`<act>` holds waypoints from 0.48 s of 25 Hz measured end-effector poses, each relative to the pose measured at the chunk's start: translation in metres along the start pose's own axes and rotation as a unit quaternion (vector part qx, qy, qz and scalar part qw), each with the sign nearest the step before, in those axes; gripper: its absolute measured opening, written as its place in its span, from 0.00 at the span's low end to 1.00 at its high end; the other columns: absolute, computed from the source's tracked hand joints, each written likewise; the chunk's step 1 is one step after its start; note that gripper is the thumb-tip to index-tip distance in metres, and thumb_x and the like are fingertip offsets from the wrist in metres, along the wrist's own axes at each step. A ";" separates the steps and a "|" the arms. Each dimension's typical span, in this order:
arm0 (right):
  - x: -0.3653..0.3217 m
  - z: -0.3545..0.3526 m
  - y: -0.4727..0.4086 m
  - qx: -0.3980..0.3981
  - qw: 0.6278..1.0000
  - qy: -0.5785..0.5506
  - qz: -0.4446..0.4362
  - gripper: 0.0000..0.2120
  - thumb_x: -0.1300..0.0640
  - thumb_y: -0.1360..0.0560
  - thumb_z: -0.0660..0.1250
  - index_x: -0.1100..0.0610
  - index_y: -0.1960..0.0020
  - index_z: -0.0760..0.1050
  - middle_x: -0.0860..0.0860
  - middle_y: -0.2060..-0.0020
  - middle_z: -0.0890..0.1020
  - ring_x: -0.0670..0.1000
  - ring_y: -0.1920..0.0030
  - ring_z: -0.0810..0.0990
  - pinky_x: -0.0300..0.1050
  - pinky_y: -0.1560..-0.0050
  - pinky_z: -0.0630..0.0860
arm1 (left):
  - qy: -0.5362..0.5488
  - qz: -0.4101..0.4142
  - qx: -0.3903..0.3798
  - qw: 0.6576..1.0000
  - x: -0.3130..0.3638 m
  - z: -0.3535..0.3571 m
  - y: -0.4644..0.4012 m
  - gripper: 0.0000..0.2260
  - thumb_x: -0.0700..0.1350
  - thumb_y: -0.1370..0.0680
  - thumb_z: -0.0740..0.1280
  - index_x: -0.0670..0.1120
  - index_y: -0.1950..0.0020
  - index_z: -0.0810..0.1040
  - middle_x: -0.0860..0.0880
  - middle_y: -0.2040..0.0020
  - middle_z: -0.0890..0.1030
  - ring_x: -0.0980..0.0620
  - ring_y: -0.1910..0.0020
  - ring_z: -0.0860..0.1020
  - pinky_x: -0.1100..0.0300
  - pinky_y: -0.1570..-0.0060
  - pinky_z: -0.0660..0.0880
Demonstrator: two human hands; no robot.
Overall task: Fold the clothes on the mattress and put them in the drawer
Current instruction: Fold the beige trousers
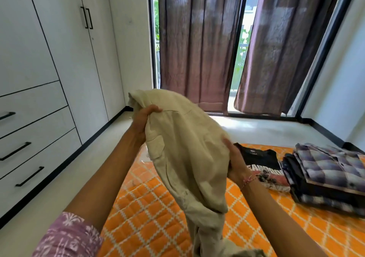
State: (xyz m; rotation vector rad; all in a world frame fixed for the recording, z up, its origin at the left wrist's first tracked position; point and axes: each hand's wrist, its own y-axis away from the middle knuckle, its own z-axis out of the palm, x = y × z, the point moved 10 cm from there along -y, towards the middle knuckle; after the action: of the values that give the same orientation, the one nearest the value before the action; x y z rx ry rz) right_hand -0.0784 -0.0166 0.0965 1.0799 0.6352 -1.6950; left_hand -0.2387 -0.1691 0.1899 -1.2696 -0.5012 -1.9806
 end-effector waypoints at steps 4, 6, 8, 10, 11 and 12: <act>-0.058 0.012 -0.021 0.048 0.989 0.131 -0.045 0.12 0.59 0.23 0.64 0.62 0.42 0.77 0.54 0.54 0.83 0.49 0.58 0.82 0.41 0.56 0.80 | -0.164 -0.155 0.101 0.969 -0.010 -0.075 0.004 0.05 0.39 0.23 0.61 0.41 0.57 0.74 0.44 0.68 0.78 0.51 0.72 0.77 0.63 0.72 0.77; -0.075 0.026 -0.028 0.033 0.991 0.122 -0.041 0.10 0.59 0.22 0.61 0.62 0.45 0.76 0.54 0.59 0.83 0.49 0.61 0.81 0.42 0.57 0.78 | -0.094 -0.177 0.114 0.973 -0.017 -0.088 0.007 0.09 0.44 0.22 0.62 0.42 0.61 0.74 0.44 0.64 0.75 0.51 0.68 0.75 0.61 0.66 0.76; -0.082 0.036 -0.034 0.048 0.997 0.063 -0.020 0.10 0.57 0.21 0.59 0.61 0.52 0.77 0.53 0.67 0.83 0.48 0.67 0.81 0.40 0.62 0.79 | 0.082 -0.091 0.080 0.989 -0.020 -0.069 0.005 0.14 0.54 0.26 0.65 0.43 0.56 0.80 0.44 0.59 0.81 0.48 0.60 0.80 0.56 0.55 0.76; -0.096 0.048 -0.040 0.064 0.997 -0.018 -0.037 0.11 0.56 0.21 0.59 0.60 0.55 0.75 0.54 0.68 0.81 0.51 0.65 0.79 0.42 0.63 0.78 | 0.102 -0.041 0.014 0.994 -0.035 -0.030 0.011 0.17 0.57 0.29 0.66 0.46 0.51 0.82 0.45 0.55 0.84 0.47 0.56 0.82 0.55 0.52 0.77; -0.106 0.052 -0.043 0.069 0.996 -0.017 -0.054 0.10 0.57 0.21 0.59 0.60 0.56 0.74 0.54 0.67 0.79 0.51 0.65 0.78 0.43 0.62 0.77 | 0.046 -0.063 0.010 0.997 -0.048 -0.016 0.013 0.16 0.54 0.28 0.66 0.45 0.48 0.81 0.45 0.54 0.83 0.47 0.55 0.81 0.54 0.52 0.77; -0.118 0.055 -0.045 0.073 0.995 0.011 -0.060 0.09 0.59 0.22 0.59 0.60 0.57 0.74 0.54 0.68 0.78 0.51 0.65 0.77 0.43 0.62 0.76 | -0.002 -0.088 0.028 0.996 -0.054 -0.010 0.015 0.13 0.50 0.26 0.66 0.44 0.45 0.79 0.44 0.54 0.83 0.46 0.55 0.81 0.54 0.53 0.77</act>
State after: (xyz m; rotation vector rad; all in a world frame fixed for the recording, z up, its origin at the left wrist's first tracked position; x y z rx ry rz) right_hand -0.1265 0.0098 0.2234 1.1840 0.6077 -1.8591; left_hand -0.2204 -0.1662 0.1361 -1.2300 -0.6858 -2.0930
